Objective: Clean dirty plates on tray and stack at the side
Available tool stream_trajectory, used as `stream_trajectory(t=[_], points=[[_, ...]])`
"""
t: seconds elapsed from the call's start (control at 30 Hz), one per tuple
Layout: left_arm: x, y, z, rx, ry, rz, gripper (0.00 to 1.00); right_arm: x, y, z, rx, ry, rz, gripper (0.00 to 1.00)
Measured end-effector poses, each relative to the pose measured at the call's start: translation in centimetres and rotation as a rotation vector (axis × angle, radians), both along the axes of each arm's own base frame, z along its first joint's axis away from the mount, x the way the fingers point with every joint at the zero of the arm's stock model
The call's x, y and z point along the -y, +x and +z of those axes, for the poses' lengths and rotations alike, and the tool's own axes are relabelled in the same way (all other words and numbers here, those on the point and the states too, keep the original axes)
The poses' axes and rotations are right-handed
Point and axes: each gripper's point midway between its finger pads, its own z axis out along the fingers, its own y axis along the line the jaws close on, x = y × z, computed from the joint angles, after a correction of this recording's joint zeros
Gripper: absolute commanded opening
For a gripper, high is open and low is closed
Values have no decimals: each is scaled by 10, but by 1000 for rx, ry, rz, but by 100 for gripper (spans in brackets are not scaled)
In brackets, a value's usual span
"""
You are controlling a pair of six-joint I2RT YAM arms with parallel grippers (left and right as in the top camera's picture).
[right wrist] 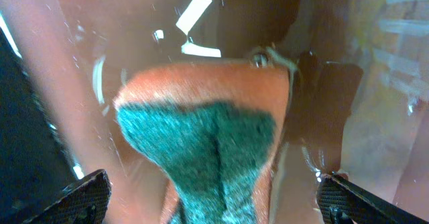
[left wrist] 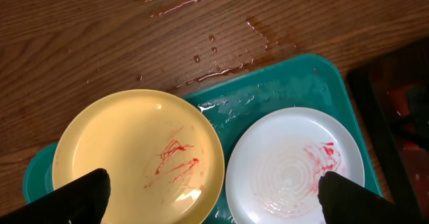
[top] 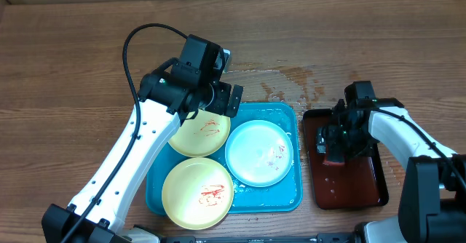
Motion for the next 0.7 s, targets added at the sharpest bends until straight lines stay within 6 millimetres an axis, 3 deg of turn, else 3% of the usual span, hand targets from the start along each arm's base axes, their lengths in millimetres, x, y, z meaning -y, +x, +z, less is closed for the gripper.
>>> stream_trajectory(t=[0.37, 0.7], points=[[0, 1, 0, 3, -1, 0, 100, -6, 5, 2, 21, 35, -3, 100], [1, 2, 2, 11, -5, 0, 100, -34, 5, 10, -20, 202, -153, 100]])
